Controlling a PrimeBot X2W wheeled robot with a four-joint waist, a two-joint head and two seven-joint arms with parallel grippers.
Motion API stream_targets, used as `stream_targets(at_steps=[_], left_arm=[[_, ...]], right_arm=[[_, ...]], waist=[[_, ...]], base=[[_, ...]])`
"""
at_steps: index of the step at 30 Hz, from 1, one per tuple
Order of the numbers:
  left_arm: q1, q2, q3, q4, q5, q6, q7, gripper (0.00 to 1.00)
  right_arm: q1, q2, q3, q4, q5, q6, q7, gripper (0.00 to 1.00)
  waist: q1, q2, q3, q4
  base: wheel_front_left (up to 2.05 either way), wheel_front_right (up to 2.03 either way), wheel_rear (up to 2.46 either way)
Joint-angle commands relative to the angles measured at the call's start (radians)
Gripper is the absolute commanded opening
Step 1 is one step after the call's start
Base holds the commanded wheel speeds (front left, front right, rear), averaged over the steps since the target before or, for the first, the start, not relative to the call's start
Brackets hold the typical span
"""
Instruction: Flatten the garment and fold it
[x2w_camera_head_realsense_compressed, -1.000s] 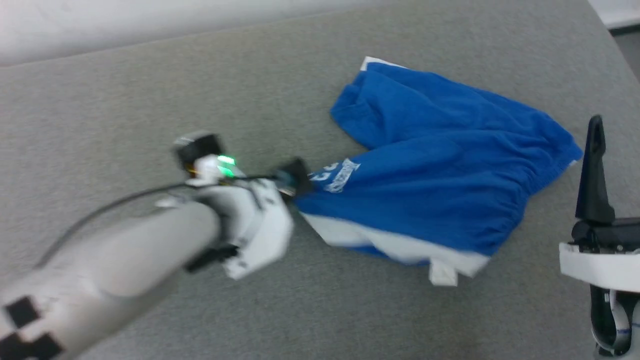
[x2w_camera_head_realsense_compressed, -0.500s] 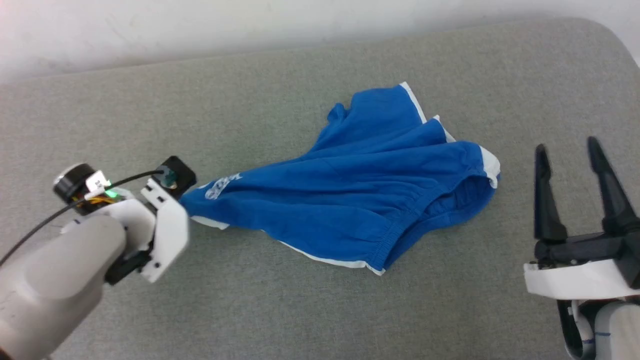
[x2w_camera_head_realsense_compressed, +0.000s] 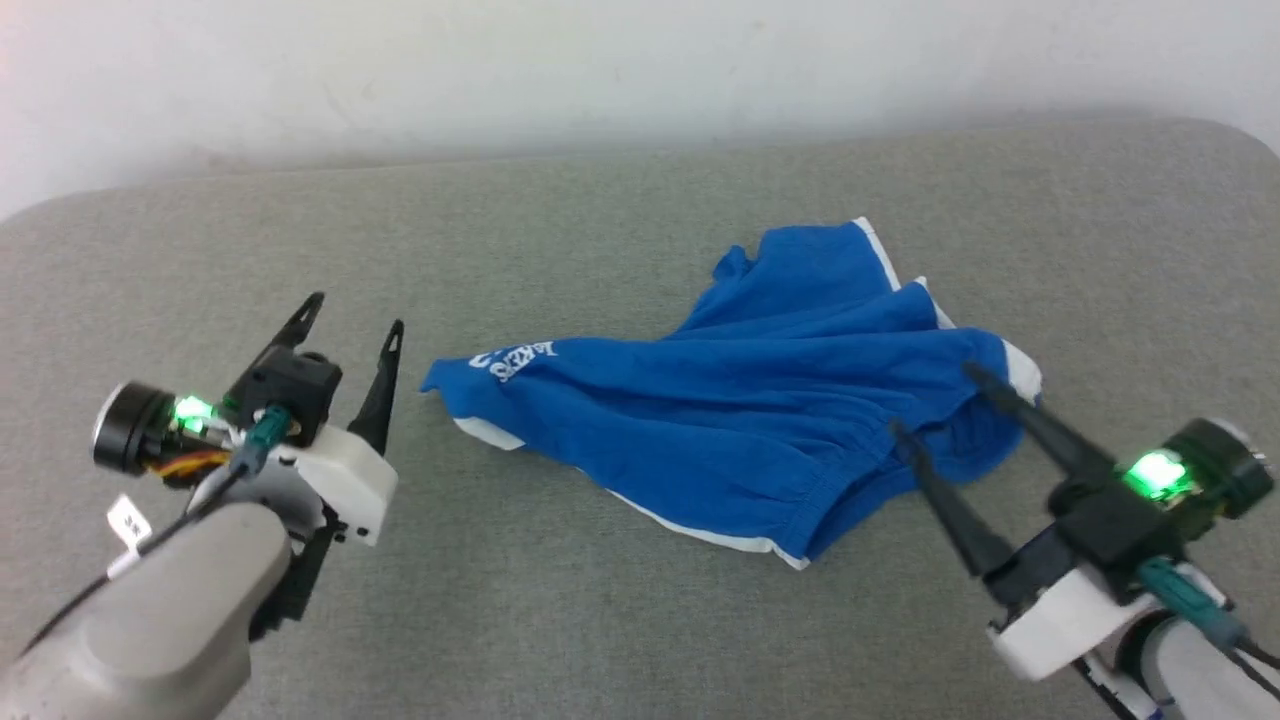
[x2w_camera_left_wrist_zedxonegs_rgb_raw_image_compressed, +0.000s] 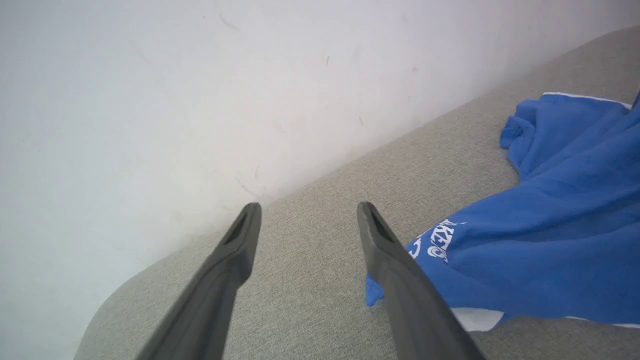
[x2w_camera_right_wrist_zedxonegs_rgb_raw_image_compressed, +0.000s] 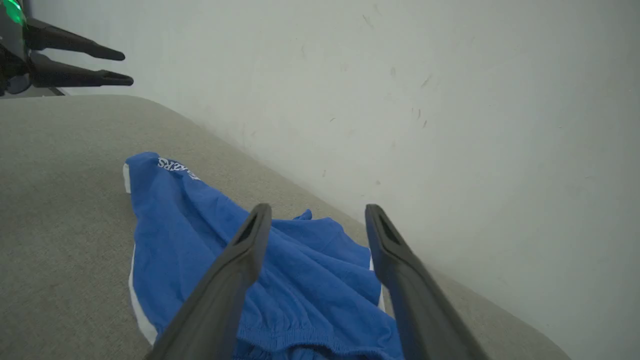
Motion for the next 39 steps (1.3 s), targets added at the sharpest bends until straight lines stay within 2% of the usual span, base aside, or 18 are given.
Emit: stream_targets(at_steps=[1, 4, 7, 11, 16, 25, 27, 32, 36, 39], left_arm=[[0.039, -0.014, 0.034, -0.023, 0.006, 0.053, -0.023, 1.0], [0.096, -0.034, 0.115, -0.091, 0.055, 0.15, -0.032, 1.0], [0.172, -0.06, 0.226, -0.186, 0.136, 0.226, -0.033, 1.0], [0.283, -0.113, 0.354, -0.272, 0.228, 0.265, -0.033, 1.0], [0.36, -0.182, 0.458, -0.301, 0.31, 0.238, -0.033, 1.0], [0.416, -0.293, 0.583, -0.262, 0.403, 0.133, -0.034, 1.0], [0.427, -0.309, 0.604, -0.246, 0.415, 0.11, -0.034, 1.0], [0.431, -0.311, 0.643, -0.214, 0.447, 0.034, -0.034, 1.0], [0.407, -0.285, 0.65, -0.186, 0.468, -0.03, -0.034, 1.0], [0.38, -0.262, 0.627, -0.155, 0.474, -0.093, -0.033, 1.0]], right_arm=[[-0.035, -0.055, 0.076, 0.0, 0.055, -0.001, 0.047, 1.0], [-0.077, -0.164, 0.227, -0.011, 0.169, -0.001, 0.176, 1.0], [-0.116, -0.248, 0.352, -0.007, 0.283, -0.001, 0.321, 1.0], [-0.16, -0.303, 0.478, 0.029, 0.428, -0.001, 0.476, 1.0], [-0.236, -0.286, 0.553, 0.118, 0.473, -0.001, 0.469, 1.0], [-0.335, -0.189, 0.694, 0.314, 0.494, -0.001, 0.41, 1.0], [-0.343, -0.186, 0.721, 0.338, 0.499, -0.001, 0.389, 0.0], [-0.341, -0.214, 0.671, 0.344, 0.49, -0.001, 0.273, 0.0], [-0.294, -0.249, 0.563, 0.273, 0.498, -0.001, 0.199, 0.0], [-0.245, -0.277, 0.478, 0.216, 0.482, -0.001, 0.19, 0.0]], waist=[[0.0002, 0.0, -0.013, 0.029], [0.0002, 0.0, -0.006, 0.048], [0.0002, 0.0, 0.009, 0.068], [0.0002, 0.0, 0.032, 0.097], [0.0002, 0.0, 0.065, 0.139], [0.0002, 0.0, 0.092, 0.174], [0.0002, 0.0, 0.082, 0.171], [0.0002, 0.0, 0.046, 0.149], [0.0002, 0.0, 0.017, 0.123], [0.0002, 0.0, 0.004, 0.103]], base=[[0.0, 0.0, 0.0], [0.0, 0.0, 0.0], [0.0, 0.0, 0.0], [0.0, 0.0, 0.0], [0.0, 0.0, 0.0], [0.0, 0.0, 0.0], [0.0, 0.0, 0.0], [0.0, 0.0, 0.0], [0.0, 0.0, 0.0], [0.0, 0.0, 0.0]])
